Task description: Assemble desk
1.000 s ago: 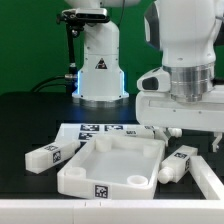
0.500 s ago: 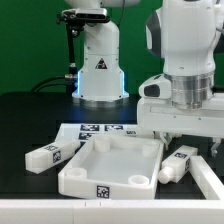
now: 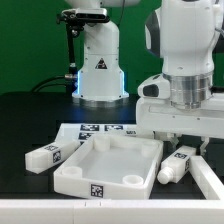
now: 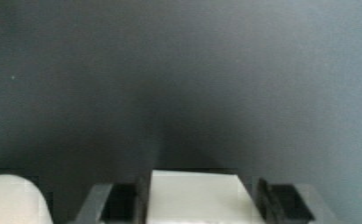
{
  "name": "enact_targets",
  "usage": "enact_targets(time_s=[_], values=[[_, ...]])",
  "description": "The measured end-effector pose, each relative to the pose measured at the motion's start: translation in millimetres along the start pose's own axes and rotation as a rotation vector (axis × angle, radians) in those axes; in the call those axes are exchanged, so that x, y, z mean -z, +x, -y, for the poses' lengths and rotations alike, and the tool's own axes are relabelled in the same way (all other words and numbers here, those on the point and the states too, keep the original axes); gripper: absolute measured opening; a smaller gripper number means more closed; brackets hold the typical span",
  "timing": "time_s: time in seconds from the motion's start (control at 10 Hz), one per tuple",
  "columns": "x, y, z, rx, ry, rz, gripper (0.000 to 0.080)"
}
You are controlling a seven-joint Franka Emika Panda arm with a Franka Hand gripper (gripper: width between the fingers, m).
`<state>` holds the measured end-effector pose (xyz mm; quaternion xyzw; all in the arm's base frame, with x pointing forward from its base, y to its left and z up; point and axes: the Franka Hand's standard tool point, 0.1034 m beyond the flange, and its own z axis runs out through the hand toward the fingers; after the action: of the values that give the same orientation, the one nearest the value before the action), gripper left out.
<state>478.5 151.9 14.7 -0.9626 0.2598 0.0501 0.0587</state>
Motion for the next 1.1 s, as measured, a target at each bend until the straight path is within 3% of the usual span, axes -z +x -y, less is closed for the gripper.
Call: enact_targets(time_s=[0.2,0.3,0.5,0.6,1.1], values=[[8.4,-8.4,0.9,0.009,-0.005,0.007,0.0294],[21.3,-12.0,-0.6,0.04,-0.003,0.007,0.0294],[59.8,-13.7,-21.3,0.138,0.014,-0.032,0.029],[69.7,-9.7,-30.0,0.155,0.02,-0.047,0.029],[67.2,-12.6,-30.5,0.205,0.011,-0.04,0.029]])
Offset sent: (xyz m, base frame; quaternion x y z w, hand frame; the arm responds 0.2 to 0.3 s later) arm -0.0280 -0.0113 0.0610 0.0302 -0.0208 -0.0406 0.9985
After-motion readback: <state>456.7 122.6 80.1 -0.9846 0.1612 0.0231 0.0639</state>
